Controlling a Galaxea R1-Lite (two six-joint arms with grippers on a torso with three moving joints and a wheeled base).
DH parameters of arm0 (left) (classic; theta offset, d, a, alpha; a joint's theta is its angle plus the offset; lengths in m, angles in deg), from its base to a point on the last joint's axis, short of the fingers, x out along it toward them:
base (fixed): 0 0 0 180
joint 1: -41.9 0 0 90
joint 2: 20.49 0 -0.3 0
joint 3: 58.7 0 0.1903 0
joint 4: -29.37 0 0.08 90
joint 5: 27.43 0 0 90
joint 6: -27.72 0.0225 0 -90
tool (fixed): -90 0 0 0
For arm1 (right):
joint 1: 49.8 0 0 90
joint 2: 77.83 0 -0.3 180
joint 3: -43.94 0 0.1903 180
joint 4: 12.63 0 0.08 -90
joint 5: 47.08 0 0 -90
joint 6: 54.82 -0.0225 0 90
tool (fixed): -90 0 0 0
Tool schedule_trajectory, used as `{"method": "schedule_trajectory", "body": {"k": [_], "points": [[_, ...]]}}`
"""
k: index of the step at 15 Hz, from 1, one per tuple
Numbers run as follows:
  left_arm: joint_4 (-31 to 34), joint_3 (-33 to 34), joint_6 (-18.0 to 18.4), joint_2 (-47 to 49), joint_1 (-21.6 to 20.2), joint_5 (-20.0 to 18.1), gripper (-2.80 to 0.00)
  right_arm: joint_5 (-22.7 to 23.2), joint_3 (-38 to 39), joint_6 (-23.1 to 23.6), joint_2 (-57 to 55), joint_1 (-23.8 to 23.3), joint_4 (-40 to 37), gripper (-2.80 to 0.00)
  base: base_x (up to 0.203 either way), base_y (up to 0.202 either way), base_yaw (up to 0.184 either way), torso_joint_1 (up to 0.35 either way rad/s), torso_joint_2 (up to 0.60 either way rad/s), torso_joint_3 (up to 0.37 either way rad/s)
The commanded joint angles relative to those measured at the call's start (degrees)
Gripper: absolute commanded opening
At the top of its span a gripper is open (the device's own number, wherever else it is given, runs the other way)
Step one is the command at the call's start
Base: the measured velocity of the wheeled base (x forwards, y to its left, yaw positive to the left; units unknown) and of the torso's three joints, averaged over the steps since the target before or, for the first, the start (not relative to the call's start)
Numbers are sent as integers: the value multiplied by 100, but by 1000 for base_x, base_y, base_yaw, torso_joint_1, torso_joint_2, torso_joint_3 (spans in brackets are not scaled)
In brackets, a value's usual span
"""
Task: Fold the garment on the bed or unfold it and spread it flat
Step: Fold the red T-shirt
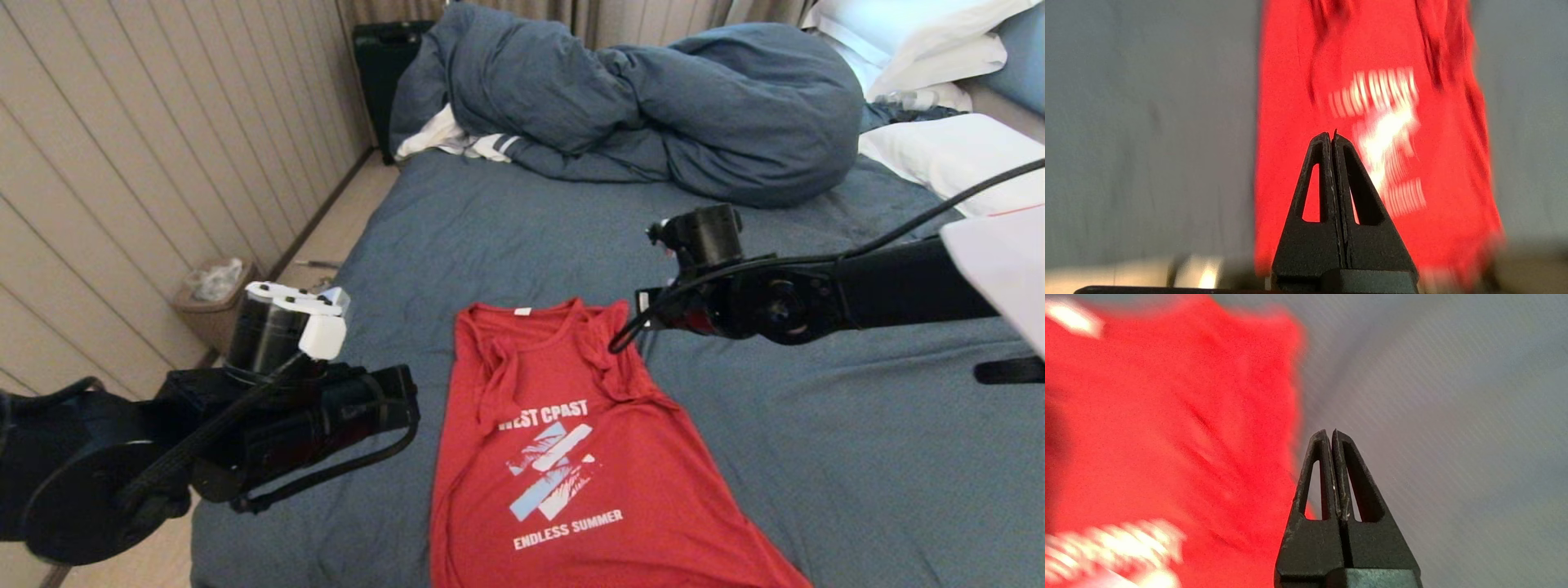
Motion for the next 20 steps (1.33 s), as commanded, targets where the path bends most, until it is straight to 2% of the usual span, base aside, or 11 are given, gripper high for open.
{"method": "schedule_trajectory", "body": {"k": [1,4,6,8,10,13,17,18,20], "points": [[352,137,-27,-512,-57,-368,-280,24,821,-6,723,-275,-16,-280,0,0,0,0,0,0],[415,289,-23,-342,-121,-537,-280,384,1728,-32,933,-645,-36,-280,0,0,0,0,0,0],[376,678,-30,-118,-121,-758,-280,874,2623,-54,857,-784,-33,-280,0,0,0,0,0,0],[315,706,-57,317,-123,-876,-280,1370,3300,-65,559,-911,-1,-280,0,0,0,0,0,0],[158,753,-68,489,-121,-913,-280,1660,3709,-62,102,-963,196,-280,0,0,0,0,0,0],[63,786,-50,817,-77,-920,-280,1719,4314,-77,-214,-958,1058,-280,0,0,0,0,0,0],[-95,812,-50,861,-68,-894,-280,1711,4394,-108,-13,-969,1079,-280,0,0,0,0,0,0],[-95,805,-50,853,-68,-897,-280,1712,4370,-118,78,-971,1079,0,0,0,0,0,0,0],[-95,821,-68,826,-33,-894,-280,1729,4319,-83,448,-981,1063,0,0,0,0,0,0,0]]}}
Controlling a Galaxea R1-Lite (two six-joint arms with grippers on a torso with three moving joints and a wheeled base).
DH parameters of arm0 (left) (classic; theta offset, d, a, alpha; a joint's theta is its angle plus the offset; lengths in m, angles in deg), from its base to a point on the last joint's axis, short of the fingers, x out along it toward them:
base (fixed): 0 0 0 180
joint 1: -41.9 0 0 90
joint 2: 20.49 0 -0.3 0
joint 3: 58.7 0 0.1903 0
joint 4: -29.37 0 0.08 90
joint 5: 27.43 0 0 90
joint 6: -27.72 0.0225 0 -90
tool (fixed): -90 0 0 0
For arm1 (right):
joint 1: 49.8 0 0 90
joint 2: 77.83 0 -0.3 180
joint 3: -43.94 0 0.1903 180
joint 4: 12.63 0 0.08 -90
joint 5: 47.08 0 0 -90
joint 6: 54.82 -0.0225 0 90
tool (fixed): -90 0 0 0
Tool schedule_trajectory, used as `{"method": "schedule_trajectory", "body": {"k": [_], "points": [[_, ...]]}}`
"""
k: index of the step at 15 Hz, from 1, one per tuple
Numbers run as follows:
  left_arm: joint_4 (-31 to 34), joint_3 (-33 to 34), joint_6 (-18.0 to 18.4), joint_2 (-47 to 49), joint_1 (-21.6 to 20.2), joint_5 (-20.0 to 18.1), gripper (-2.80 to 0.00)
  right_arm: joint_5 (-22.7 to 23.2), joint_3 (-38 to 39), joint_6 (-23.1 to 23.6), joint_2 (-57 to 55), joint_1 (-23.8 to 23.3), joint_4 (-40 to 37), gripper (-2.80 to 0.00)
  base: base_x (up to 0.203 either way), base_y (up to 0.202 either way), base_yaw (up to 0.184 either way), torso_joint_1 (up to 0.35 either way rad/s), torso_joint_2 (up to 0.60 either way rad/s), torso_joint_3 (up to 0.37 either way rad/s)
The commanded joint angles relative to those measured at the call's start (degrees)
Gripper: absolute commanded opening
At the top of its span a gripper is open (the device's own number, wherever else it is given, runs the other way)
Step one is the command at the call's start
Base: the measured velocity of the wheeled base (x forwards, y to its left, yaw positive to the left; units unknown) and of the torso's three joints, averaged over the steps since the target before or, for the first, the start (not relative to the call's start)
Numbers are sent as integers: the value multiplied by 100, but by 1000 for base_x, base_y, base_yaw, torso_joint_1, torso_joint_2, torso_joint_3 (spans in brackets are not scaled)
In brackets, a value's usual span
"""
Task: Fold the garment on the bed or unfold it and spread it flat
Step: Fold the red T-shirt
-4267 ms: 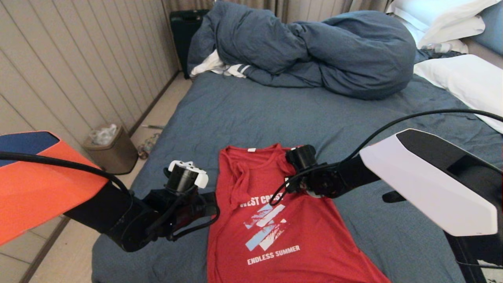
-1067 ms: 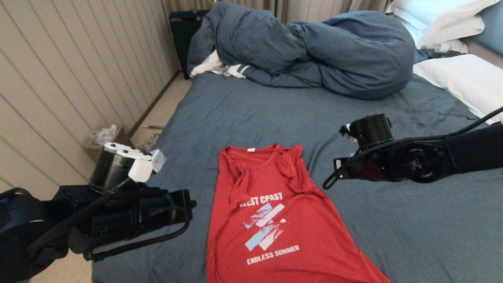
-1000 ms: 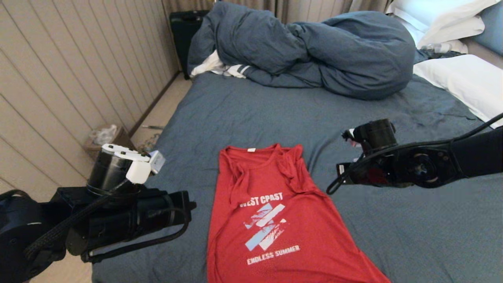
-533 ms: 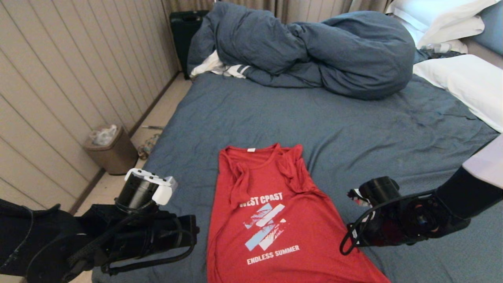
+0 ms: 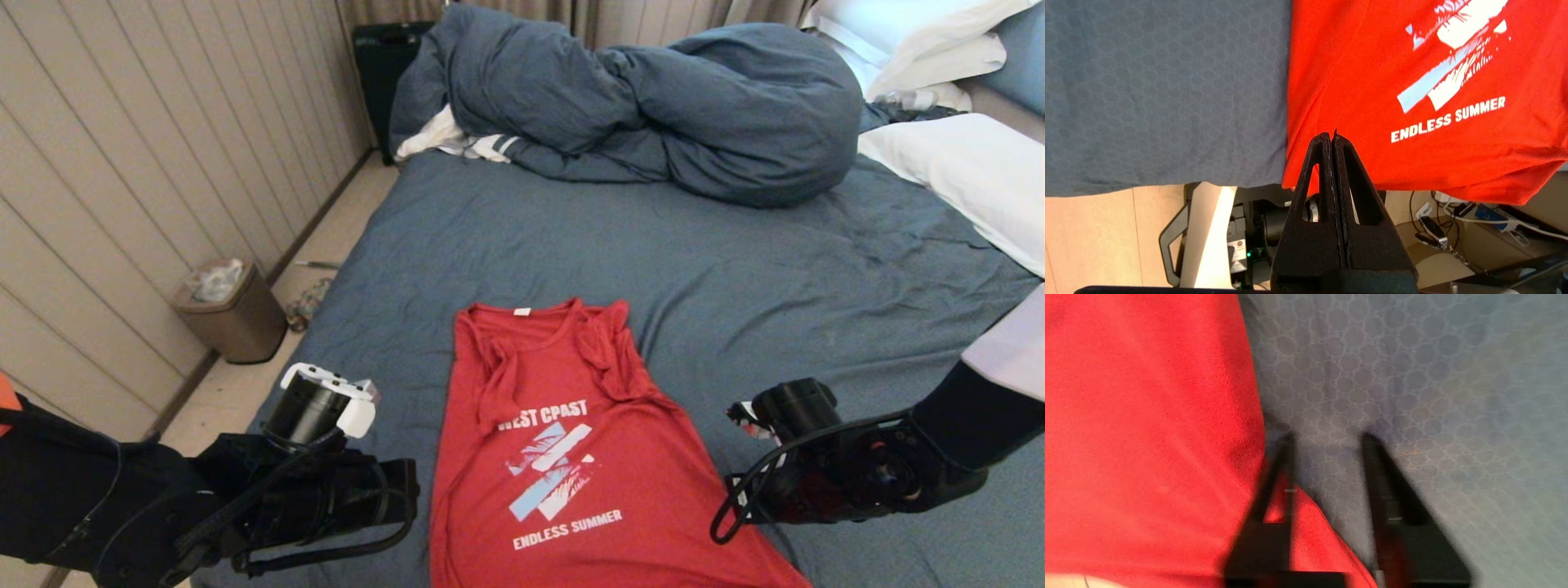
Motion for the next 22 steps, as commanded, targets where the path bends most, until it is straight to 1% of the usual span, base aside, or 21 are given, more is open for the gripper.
{"method": "schedule_trajectory", "body": {"k": [1,6,8,10,13,15,19,21,22], "points": [[-15,5,-30,7,18,2,-280,9,-27,19,270,2,6,0,0,0,0,0,0,0],[-15,47,-35,-53,66,11,-280,155,196,51,826,0,-376,0,0,0,0,0,0,0],[-15,61,-44,-76,115,11,-280,351,308,46,1047,-20,-593,0,0,0,0,0,0,0],[-15,63,-44,-96,143,11,-280,401,337,77,1071,-212,-604,0,0,0,0,0,0,0],[-15,63,-44,-87,143,11,-280,490,548,121,1027,-212,-586,0,0,0,0,0,0,0],[-15,63,-46,-77,143,11,-280,654,635,113,824,-170,-545,0,0,0,0,0,0,0],[-15,54,-44,-52,143,11,-280,735,573,113,422,93,-525,0,0,0,0,0,0,0],[-15,54,-53,-52,143,2,-280,744,574,113,377,113,-525,0,0,0,0,0,0,0],[-15,54,-44,-52,143,2,-280,754,605,113,366,118,-525,-280,0,0,0,0,0,0]]}}
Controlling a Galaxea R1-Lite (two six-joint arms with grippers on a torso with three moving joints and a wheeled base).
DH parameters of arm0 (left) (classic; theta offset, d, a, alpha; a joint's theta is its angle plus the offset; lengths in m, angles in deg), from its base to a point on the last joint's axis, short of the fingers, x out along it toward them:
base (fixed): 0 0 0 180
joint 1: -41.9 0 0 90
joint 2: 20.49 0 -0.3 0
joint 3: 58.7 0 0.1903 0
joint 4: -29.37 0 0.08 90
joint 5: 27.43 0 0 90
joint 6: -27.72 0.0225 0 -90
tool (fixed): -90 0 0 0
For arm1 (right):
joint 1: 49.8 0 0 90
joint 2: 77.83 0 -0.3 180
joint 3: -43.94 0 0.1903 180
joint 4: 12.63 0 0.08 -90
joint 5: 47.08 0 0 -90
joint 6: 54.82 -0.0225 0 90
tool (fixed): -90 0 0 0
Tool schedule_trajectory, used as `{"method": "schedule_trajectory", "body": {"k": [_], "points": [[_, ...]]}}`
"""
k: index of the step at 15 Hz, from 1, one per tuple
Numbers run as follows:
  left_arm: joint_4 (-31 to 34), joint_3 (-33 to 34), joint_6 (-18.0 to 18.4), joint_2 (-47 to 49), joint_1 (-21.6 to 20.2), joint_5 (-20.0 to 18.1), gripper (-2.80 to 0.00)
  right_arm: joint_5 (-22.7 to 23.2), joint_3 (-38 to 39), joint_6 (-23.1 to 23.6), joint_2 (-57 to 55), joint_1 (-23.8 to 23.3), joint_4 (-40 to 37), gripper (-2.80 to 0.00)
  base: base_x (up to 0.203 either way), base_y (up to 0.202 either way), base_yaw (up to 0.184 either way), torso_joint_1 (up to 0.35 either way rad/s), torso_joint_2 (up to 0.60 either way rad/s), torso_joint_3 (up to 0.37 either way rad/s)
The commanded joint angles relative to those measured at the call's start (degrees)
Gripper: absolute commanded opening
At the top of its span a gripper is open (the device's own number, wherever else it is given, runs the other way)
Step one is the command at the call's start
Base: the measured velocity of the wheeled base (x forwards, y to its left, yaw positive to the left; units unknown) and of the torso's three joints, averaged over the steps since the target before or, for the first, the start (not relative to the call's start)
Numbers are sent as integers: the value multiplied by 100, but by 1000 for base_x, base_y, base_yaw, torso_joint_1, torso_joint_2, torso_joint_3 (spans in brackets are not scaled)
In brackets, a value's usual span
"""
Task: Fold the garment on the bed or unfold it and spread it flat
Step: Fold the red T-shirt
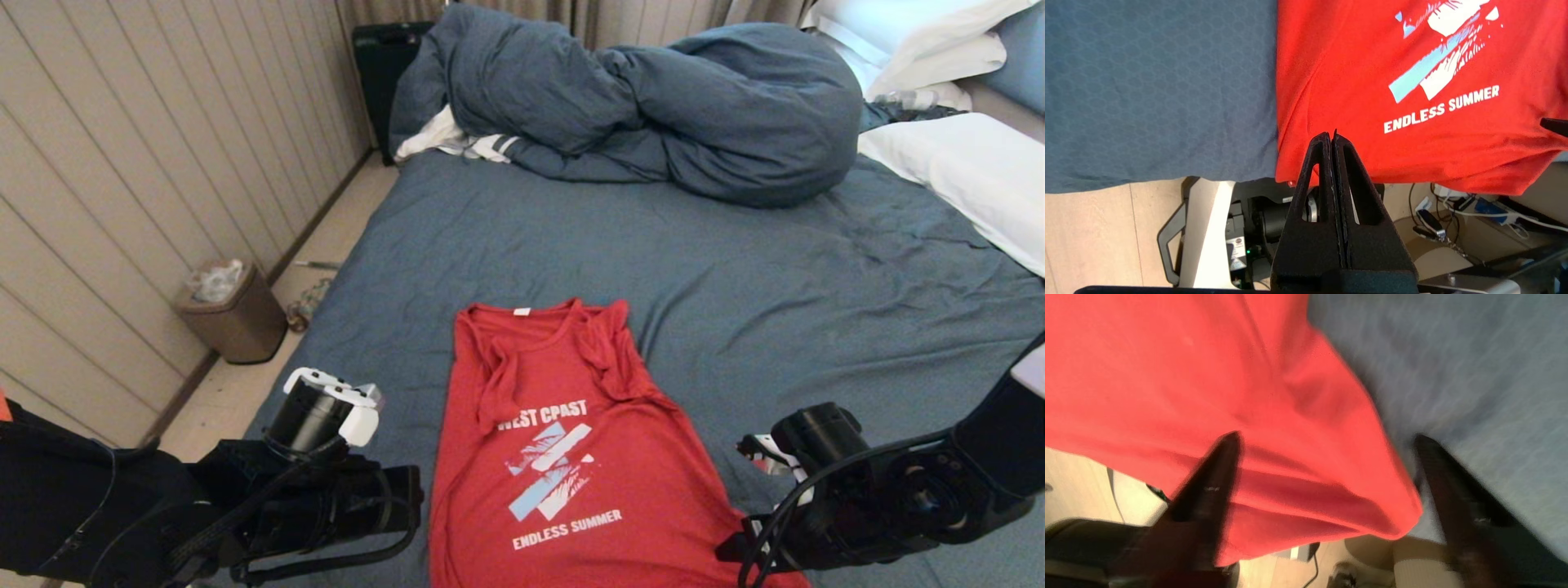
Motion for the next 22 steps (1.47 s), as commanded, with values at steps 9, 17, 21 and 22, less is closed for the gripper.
{"method": "schedule_trajectory", "body": {"k": [9,17,21,22], "points": [[-74,1,-17,39,-1,6,-280,351,514,883,48,105,-4,-280,0,0,0,0,0,0],[-83,10,-17,-85,-1,20,-280,566,-474,626,609,732,-72,-280,0,0,0,0,0,0],[-83,10,-17,-198,-8,24,-280,666,-2474,89,612,1328,-518,-280,0,0,0,0,0,0],[-83,18,-17,-189,-9,24,-280,676,-2801,-37,556,1385,-614,-280,0,0,0,0,0,0]]}}
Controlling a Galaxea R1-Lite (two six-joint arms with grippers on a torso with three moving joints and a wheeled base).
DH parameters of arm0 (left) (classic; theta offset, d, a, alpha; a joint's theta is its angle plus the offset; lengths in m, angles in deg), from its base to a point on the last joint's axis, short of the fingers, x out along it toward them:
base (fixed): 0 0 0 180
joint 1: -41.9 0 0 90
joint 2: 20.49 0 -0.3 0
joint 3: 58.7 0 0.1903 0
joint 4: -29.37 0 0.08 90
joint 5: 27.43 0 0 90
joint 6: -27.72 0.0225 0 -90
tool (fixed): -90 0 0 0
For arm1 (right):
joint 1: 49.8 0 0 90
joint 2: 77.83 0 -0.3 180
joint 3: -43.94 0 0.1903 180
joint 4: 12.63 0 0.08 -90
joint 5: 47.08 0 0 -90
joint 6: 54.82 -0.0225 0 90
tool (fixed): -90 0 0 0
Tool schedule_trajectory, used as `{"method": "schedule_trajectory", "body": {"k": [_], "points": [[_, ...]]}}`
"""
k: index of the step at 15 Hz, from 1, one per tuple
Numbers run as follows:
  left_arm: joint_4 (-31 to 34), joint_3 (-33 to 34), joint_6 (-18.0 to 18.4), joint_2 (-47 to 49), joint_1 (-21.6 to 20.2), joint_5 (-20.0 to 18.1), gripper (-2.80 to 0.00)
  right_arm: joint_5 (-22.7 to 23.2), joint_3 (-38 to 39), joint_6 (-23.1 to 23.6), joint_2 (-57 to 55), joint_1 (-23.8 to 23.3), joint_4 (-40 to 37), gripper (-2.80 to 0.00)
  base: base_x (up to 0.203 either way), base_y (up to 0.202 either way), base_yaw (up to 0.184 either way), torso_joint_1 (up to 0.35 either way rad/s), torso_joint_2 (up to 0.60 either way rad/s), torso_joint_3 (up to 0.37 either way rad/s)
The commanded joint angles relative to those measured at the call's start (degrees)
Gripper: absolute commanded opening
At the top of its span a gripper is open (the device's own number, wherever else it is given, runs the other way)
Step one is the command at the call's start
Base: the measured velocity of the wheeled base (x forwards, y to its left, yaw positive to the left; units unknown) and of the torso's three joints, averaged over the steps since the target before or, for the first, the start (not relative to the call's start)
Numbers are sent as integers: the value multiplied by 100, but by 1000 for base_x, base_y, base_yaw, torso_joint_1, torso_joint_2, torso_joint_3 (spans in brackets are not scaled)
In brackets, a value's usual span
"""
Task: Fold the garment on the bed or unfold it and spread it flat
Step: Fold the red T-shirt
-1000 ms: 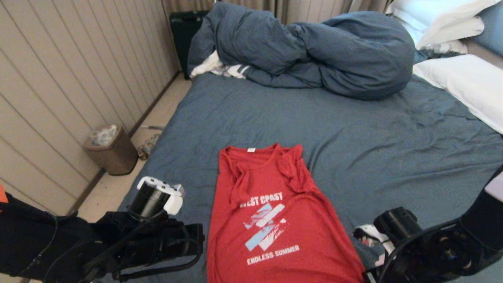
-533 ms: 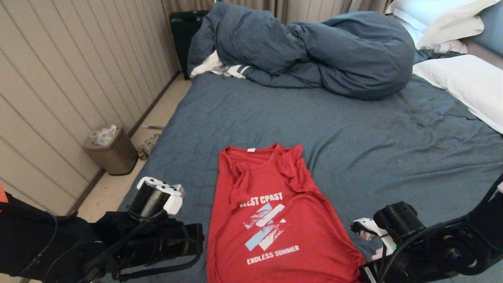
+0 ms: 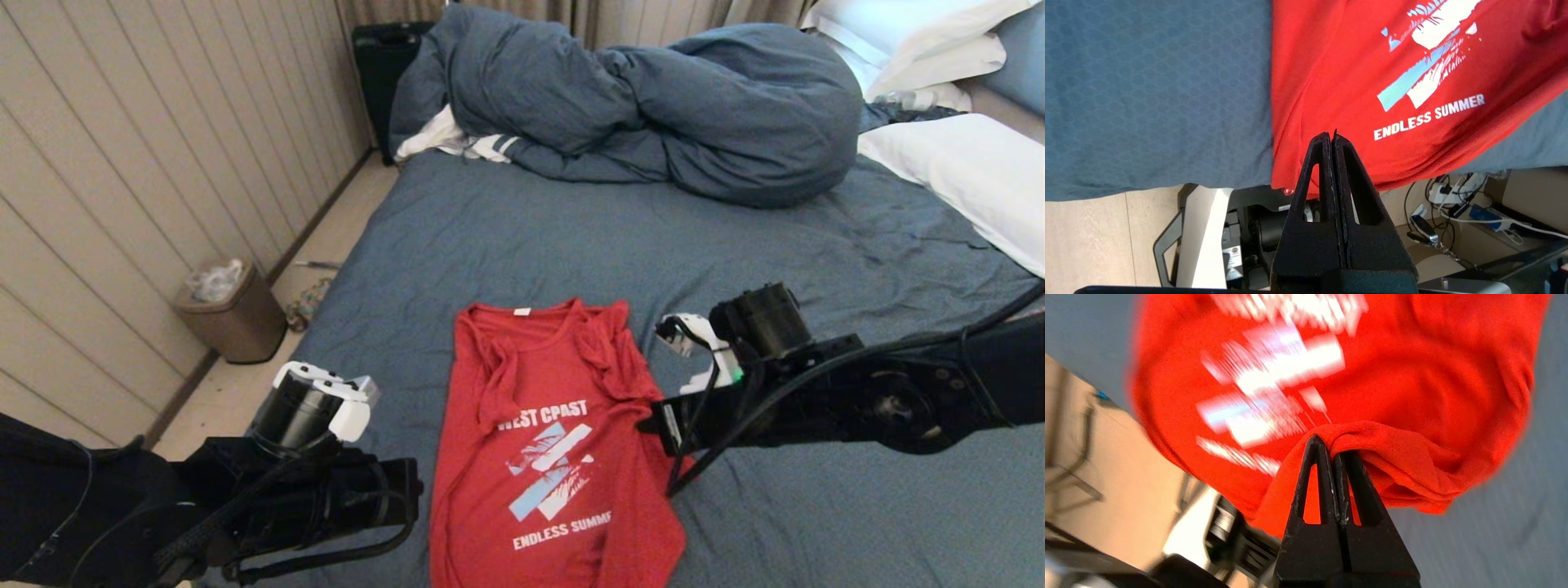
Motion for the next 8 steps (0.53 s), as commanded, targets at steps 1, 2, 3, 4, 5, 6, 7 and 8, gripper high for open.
{"method": "schedule_trajectory", "body": {"k": [1,2,3,4,5,6,7,8], "points": [[-15,5,-21,-10,8,-2,-280,9,-620,-121,-106,94,-76,-280,0,0,0,0,0,0],[-15,-4,-21,-10,0,-2,-280,8,-944,-251,-226,103,-174,-280,0,0,0,0,0,0],[-15,-4,-21,-1,8,-2,-280,4,-1299,-401,-380,106,-237,-280,0,0,0,0,0,0],[-18,-7,-21,2,8,-2,-280,-2,-1540,-552,-538,103,-287,-280,0,0,0,0,0,0],[-20,-13,-21,14,8,-2,-280,-22,-1896,-707,-724,89,-311,-280,0,0,0,0,0,0],[-39,-13,-21,31,2,-2,-280,-77,-2402,-843,-953,77,-373,-280,0,0,0,0,0,0],[-59,-13,-21,34,-1,-2,-280,-154,-2823,-969,-1198,63,-467,-280,0,0,0,0,0,0],[-62,-13,-21,34,-2,-1,-280,-239,-3050,-1101,-1379,49,-570,-280,0,0,0,0,0,0]]}}
